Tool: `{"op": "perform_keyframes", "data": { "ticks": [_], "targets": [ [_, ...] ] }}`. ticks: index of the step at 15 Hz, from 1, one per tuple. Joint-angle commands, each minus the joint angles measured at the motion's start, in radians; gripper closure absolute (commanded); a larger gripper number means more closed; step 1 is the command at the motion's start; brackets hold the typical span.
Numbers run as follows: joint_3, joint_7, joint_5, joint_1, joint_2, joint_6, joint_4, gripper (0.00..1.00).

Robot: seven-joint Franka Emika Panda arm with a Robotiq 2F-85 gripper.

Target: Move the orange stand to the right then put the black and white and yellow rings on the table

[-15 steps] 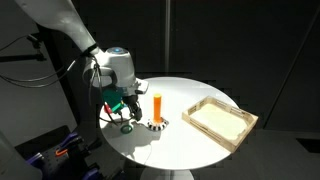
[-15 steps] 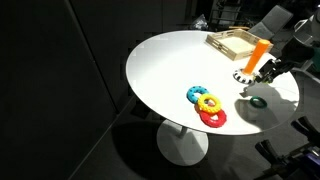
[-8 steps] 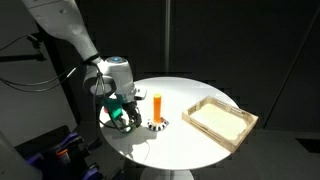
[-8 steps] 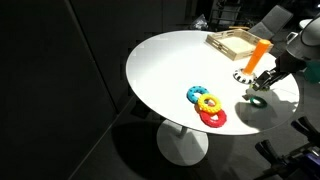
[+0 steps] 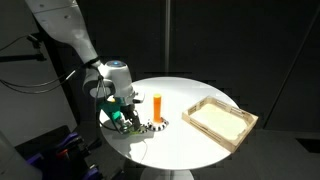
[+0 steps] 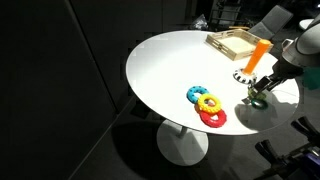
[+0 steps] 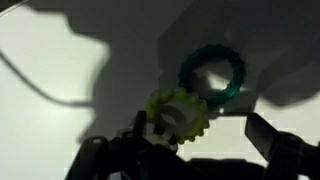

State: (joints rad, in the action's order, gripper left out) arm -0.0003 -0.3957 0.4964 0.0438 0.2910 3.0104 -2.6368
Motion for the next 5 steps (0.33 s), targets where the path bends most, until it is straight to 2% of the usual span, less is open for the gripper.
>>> {"op": "perform_keyframes", "data": {
  "ticks": [1,3,4,5],
  "targets": [
    [-0.002,-0.021,-0.012,-0.017,-0.025,-0.093,0.009,0.00],
    [0.002,-0.028,-0.001,-0.026,-0.037,-0.136,0.016,0.00],
    [-0.003,0.000,0.000,-0.001,-0.005,-0.077,0.008,0.00],
    [-0.003,-0.001,0.000,-0.003,-0.009,-0.093,0.010,0.00]
  ]
}}
